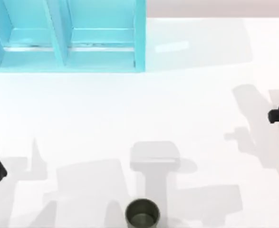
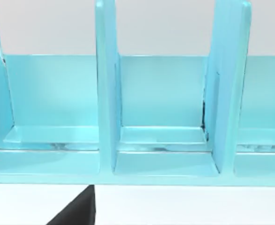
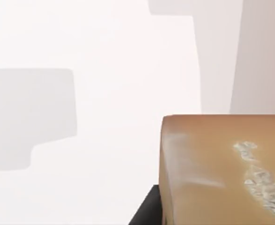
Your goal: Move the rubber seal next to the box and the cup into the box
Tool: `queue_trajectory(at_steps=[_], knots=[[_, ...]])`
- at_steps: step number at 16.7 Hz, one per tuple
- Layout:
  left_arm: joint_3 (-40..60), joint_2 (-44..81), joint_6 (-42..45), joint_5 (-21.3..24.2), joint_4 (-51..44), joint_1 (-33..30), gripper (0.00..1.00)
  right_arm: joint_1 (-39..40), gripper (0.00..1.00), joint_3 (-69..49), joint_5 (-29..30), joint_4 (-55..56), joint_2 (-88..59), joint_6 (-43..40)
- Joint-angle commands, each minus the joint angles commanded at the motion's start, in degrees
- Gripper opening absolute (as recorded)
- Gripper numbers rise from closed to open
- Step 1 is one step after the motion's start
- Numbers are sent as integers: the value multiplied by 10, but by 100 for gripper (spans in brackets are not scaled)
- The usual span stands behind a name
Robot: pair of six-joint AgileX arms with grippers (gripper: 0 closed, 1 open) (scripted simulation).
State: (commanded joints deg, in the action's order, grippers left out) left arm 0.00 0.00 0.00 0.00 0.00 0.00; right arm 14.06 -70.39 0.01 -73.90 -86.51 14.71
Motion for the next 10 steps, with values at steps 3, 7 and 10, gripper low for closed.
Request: queue_trajectory(at_steps=[3, 7, 10], knots=[[0, 0, 0, 0, 0, 0, 100, 3, 0, 8, 0, 8, -6, 1], [0, 0, 0, 0, 0, 0, 100, 2, 0, 65, 1, 74, -15, 3], [0, 0, 0, 0, 0, 0, 100, 3, 0, 112, 0, 134, -23, 3]])
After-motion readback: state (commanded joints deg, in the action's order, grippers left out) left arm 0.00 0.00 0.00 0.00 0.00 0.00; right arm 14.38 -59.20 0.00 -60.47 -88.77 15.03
